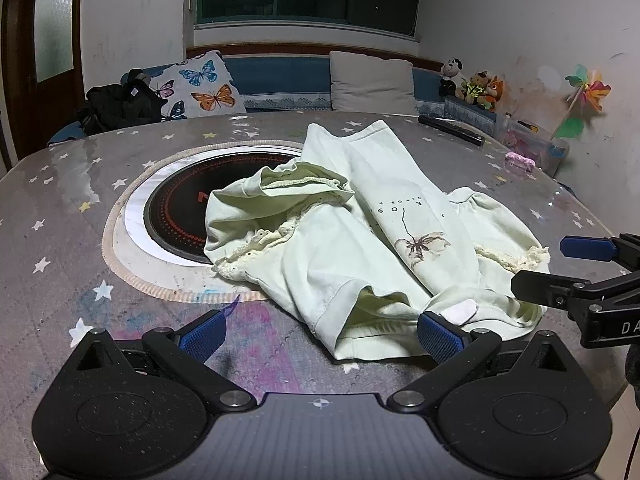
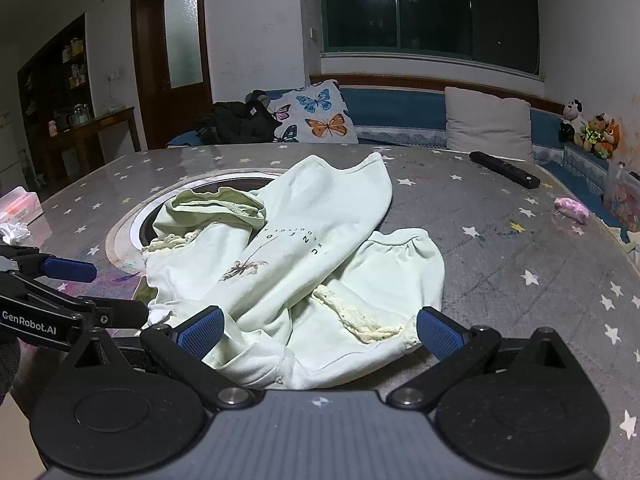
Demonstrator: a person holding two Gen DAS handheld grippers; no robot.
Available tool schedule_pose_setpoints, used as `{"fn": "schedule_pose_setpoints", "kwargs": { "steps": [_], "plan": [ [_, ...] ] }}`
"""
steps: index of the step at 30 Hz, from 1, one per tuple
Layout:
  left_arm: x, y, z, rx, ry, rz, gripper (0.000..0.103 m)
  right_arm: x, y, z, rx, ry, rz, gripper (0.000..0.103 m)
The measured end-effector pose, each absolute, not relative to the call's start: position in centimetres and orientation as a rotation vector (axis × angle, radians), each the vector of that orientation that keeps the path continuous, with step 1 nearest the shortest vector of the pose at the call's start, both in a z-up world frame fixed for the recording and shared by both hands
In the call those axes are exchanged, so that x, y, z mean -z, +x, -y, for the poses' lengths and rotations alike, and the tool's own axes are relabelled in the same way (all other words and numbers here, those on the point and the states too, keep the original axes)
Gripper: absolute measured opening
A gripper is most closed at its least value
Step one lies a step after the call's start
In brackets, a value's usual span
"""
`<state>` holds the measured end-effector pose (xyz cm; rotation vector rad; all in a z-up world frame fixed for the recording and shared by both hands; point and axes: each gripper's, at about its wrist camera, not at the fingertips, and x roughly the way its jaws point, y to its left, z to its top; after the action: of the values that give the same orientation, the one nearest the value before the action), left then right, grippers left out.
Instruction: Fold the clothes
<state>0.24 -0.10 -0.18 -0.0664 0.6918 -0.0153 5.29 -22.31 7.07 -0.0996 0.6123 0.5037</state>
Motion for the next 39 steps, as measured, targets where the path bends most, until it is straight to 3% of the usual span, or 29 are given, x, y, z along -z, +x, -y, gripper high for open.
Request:
{"fn": "schedule_pose_setpoints", "kwargs": {
  "steps": [21, 39],
  "plan": [
    [0.5, 2.0, -0.8, -0.006, -0.066, -0.71, 0.103, -6.6, 7.5, 23.0, -0.472, -0.071, -0.633, 0.103],
    [-0.9, 6.9, -2.4, -0.037, -0.009, -0.653, 0.103, -6.4, 14.4, 24.5, -0.402, -0.011, -0.673, 0.103]
  ]
}}
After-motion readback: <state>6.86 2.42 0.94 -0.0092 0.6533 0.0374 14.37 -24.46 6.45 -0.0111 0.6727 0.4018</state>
